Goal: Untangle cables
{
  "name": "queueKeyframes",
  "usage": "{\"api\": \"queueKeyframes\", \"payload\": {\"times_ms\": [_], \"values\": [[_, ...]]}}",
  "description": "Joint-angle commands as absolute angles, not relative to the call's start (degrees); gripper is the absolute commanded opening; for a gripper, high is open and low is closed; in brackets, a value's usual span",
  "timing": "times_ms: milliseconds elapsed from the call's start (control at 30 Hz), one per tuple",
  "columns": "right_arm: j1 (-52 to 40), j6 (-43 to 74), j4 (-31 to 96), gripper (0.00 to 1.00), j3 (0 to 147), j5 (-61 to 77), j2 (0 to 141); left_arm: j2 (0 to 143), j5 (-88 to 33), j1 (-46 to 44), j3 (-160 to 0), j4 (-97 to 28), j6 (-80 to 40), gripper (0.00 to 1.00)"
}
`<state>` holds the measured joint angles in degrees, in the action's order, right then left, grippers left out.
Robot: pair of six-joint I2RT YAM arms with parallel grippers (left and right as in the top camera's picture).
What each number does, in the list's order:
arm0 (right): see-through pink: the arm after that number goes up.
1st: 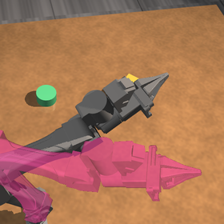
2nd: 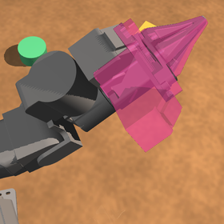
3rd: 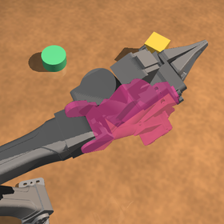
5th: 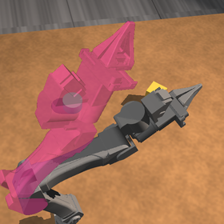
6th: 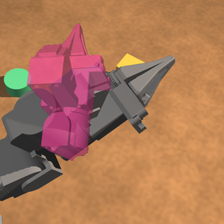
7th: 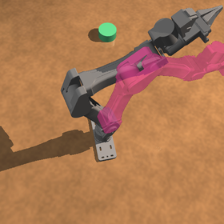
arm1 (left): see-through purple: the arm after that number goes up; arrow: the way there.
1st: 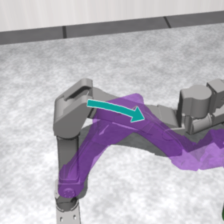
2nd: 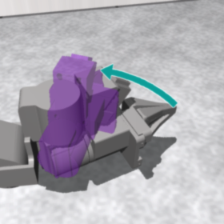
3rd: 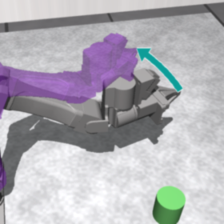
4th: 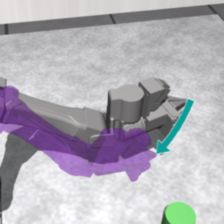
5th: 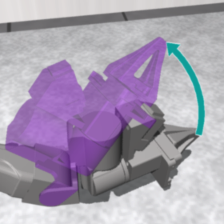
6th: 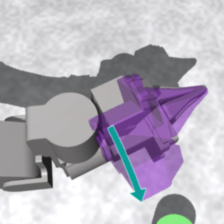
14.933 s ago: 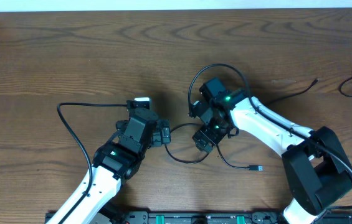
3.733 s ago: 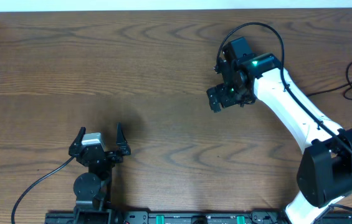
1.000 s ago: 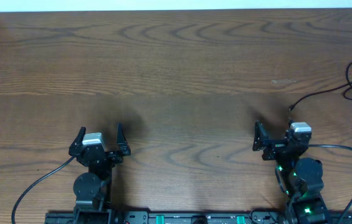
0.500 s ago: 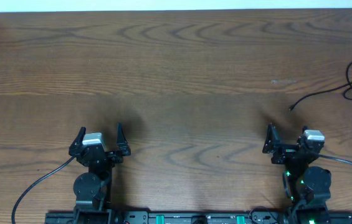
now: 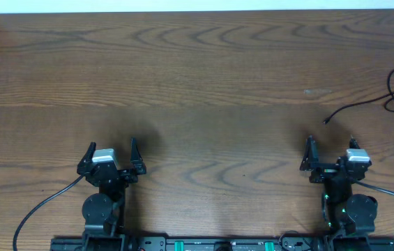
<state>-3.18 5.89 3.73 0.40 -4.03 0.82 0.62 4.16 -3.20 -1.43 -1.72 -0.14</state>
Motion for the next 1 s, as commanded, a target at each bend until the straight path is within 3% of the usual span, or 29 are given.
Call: {"api": "queueKeyframes", "payload": {"times_ms": [0,967], "values": [[-2.3,-2.3,4.4,0.99,0.3,-0.9,0.3,0.2,4.3,-2.9,-0.3,-4.0,0.2,1.0],[-1.4,0.8,4.3,0.99,0.3,-1.1,0.3,0.2,4.3,-2.9,-0.3,-4.0,0.2,1.0]]}}
